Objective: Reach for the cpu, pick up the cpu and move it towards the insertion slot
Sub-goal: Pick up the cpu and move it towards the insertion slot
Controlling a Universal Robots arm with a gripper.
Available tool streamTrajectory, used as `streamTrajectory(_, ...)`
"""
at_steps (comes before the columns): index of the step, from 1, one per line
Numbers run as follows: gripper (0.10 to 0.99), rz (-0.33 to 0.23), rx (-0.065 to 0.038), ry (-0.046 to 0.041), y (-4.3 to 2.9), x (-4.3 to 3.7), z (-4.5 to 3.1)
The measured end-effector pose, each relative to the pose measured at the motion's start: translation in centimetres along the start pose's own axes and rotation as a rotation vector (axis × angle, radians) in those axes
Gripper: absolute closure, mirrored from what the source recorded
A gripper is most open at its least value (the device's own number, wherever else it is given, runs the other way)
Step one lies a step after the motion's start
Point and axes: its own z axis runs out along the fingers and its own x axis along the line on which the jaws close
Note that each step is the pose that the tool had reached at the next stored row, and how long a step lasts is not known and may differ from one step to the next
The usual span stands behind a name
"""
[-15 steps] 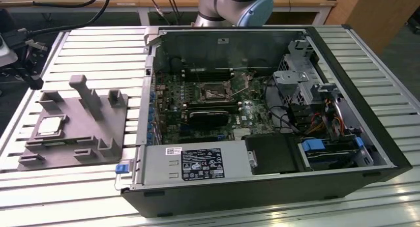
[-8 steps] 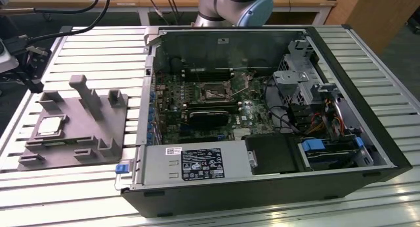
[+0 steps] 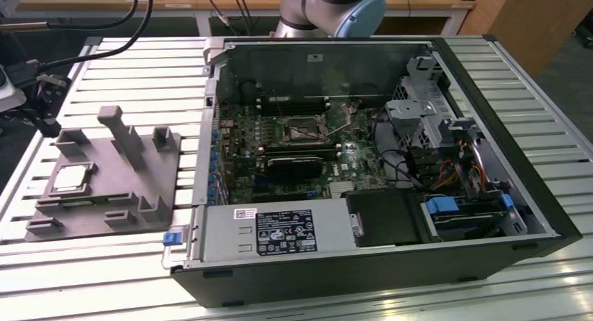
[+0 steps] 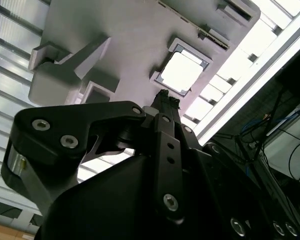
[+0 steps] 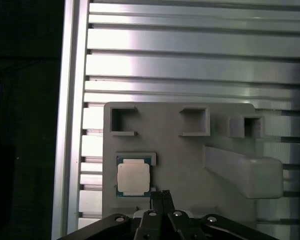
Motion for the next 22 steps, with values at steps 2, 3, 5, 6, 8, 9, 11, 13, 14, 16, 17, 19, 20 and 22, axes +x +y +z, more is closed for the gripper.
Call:
streamTrajectory(2,0.98,0.0,0.0,0.0,-0.02,0.16,0.32)
streamTrajectory(3,0.98,0.0,0.0,0.0,-0.03,0.23,0.48)
streamTrajectory(5,0.98,0.0,0.0,0.0002,-0.04,0.42,0.79)
streamTrajectory(6,0.98,0.0,0.0,0.0001,-0.05,0.53,0.97)
streamTrajectory(8,0.98,0.0,0.0,0.0,-0.07,0.72,1.34)
streamTrajectory(9,0.98,0.0,0.0,0.0001,-0.08,0.83,1.53)
streamTrajectory(11,0.98,0.0,0.0,0.0001,-0.13,1.01,1.89)
streamTrajectory(13,0.98,0.0,0.0,0.0001,-0.2,1.15,2.24)
streamTrajectory(14,0.98,0.0,0.0,0.0001,-0.24,1.23,2.42)
streamTrajectory(16,0.98,0.0,0.0,0.0,-0.34,1.37,2.79)
streamTrajectory(17,0.98,0.0,0.0,-0.0001,-0.39,1.44,2.98)
streamTrajectory(19,0.98,0.0,0.0,-0.0001,-0.51,1.57,3.33)
streamTrajectory(20,0.98,0.0,0.0,-0.0001,-0.56,1.63,3.51)
streamTrajectory(22,0.98,0.0,0.0,0.0001,-0.66,1.76,3.85)
